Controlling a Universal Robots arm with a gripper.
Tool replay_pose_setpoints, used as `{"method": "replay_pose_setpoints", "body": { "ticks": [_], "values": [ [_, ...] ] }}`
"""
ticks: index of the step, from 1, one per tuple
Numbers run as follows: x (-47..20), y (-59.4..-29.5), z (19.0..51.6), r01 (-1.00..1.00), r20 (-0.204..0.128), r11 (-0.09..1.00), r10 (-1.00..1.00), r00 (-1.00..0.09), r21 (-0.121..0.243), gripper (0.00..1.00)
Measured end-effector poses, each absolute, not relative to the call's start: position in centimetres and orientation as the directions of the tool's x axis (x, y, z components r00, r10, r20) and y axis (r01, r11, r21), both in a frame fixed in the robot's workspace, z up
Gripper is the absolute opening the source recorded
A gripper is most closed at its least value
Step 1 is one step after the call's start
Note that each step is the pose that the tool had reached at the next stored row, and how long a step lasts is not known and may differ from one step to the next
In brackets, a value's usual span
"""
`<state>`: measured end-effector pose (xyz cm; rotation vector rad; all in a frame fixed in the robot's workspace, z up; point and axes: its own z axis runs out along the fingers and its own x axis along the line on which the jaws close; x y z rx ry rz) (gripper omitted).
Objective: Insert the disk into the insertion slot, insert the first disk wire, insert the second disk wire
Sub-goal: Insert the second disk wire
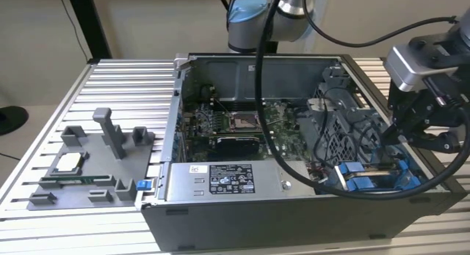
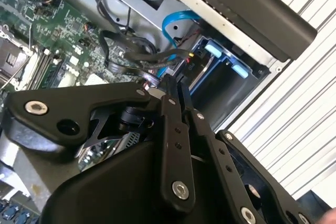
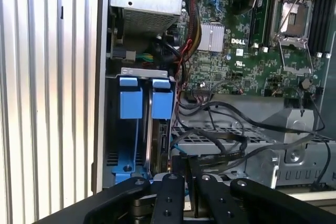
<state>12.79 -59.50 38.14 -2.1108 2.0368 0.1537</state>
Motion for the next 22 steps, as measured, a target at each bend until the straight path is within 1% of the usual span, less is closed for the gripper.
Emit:
{"method": "replay_pose_setpoints", "body": {
  "ticks": [11, 22],
  "values": [
    [12.52, -59.52, 38.04, -0.997, -0.215, -0.020, -0.976, 0.035, -0.072, 0.00],
    [12.71, -59.60, 37.41, -0.998, -0.216, -0.021, -0.976, 0.031, -0.051, 0.00]
  ]
}}
